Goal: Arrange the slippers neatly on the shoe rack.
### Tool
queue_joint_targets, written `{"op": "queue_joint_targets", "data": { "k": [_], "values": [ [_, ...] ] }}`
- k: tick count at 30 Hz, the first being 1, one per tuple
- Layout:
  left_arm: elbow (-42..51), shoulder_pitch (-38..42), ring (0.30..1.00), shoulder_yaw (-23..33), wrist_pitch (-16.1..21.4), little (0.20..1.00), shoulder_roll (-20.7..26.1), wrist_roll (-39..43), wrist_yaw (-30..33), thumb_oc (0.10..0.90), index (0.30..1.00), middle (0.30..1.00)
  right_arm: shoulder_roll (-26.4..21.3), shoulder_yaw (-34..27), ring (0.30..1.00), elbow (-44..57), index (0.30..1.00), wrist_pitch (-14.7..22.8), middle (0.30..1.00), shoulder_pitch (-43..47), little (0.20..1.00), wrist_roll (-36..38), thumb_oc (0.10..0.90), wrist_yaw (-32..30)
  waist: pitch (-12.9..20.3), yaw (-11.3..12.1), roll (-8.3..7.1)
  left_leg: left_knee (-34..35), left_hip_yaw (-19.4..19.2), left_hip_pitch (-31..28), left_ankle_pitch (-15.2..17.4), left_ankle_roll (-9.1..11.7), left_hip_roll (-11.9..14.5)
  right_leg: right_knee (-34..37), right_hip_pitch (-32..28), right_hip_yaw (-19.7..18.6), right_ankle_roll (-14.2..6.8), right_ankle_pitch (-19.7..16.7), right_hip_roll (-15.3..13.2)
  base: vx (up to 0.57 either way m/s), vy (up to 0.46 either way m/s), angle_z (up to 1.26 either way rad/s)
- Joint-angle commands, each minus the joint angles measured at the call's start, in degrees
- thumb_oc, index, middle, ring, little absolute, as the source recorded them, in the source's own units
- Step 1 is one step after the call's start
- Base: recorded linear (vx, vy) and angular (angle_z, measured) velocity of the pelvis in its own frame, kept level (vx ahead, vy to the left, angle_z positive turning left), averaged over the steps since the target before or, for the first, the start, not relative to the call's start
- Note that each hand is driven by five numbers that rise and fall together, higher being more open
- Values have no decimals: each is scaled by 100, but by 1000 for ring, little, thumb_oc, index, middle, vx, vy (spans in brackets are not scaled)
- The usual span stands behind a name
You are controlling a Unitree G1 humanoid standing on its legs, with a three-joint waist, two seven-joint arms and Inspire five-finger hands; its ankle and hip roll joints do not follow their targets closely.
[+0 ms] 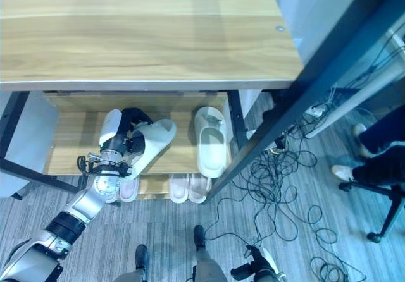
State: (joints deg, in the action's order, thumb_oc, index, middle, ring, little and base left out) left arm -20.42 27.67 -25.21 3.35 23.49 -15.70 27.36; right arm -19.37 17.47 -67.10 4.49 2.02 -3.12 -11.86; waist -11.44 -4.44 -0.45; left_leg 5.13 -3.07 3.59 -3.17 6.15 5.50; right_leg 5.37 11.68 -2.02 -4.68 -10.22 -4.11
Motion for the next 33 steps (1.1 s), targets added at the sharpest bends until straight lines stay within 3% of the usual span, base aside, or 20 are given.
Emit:
{"op": "queue_joint_targets", "data": {
  "k": [1,9,10,11,25,26,33],
  "values": [
    [-138,1336,300,90,283,300,-120,-36,532,400,300,300,-275,-73,900,-6,900,69,900,-62,900,191,800,-303,62,71,-28,-13,83,323,238,-132,-219,-451,208,65,-470,563,-134,-16,-12,-5],
    [-541,1602,300,19,180,300,-64,-34,671,400,300,300,-341,-54,900,7,900,108,900,-85,900,245,800,-330,30,-20,21,-13,-27,368,215,-110,-174,-459,326,-28,-469,539,-100,-6,-15,-9],
    [-564,1641,528,25,170,528,-66,-18,701,552,528,528,-342,-44,900,-6,900,113,900,-85,900,253,800,-333,27,-34,27,-13,-31,372,212,-105,-173,-454,336,-36,-468,538,-93,0,0,0],
    [-594,1668,900,26,154,900,-69,-17,730,800,900,900,-344,-46,900,-10,900,114,900,-80,900,260,800,-335,21,-44,29,-13,-34,378,211,-103,-176,-454,350,-44,-465,538,-86,0,0,0],
    [-541,1940,900,-273,297,900,27,153,256,800,900,900,-350,30,900,-9,900,170,900,-58,900,391,800,-258,20,-57,99,-13,-13,384,212,-90,-181,-452,336,15,-449,550,-68,1,-4,-1],
    [-482,1969,900,-427,382,900,85,239,-63,800,900,900,-380,13,900,-13,900,159,900,-46,900,396,800,-228,29,-41,133,-13,-3,372,211,-90,-190,-453,320,39,-450,556,-74,10,-6,4],
    [-242,2149,900,-690,484,900,497,360,-704,800,900,900,-408,-13,900,-52,900,105,900,-4,900,406,800,-87,11,16,204,-13,3,356,210,-84,-204,-446,265,126,-462,576,-90,1,-2,2]
  ]
}}
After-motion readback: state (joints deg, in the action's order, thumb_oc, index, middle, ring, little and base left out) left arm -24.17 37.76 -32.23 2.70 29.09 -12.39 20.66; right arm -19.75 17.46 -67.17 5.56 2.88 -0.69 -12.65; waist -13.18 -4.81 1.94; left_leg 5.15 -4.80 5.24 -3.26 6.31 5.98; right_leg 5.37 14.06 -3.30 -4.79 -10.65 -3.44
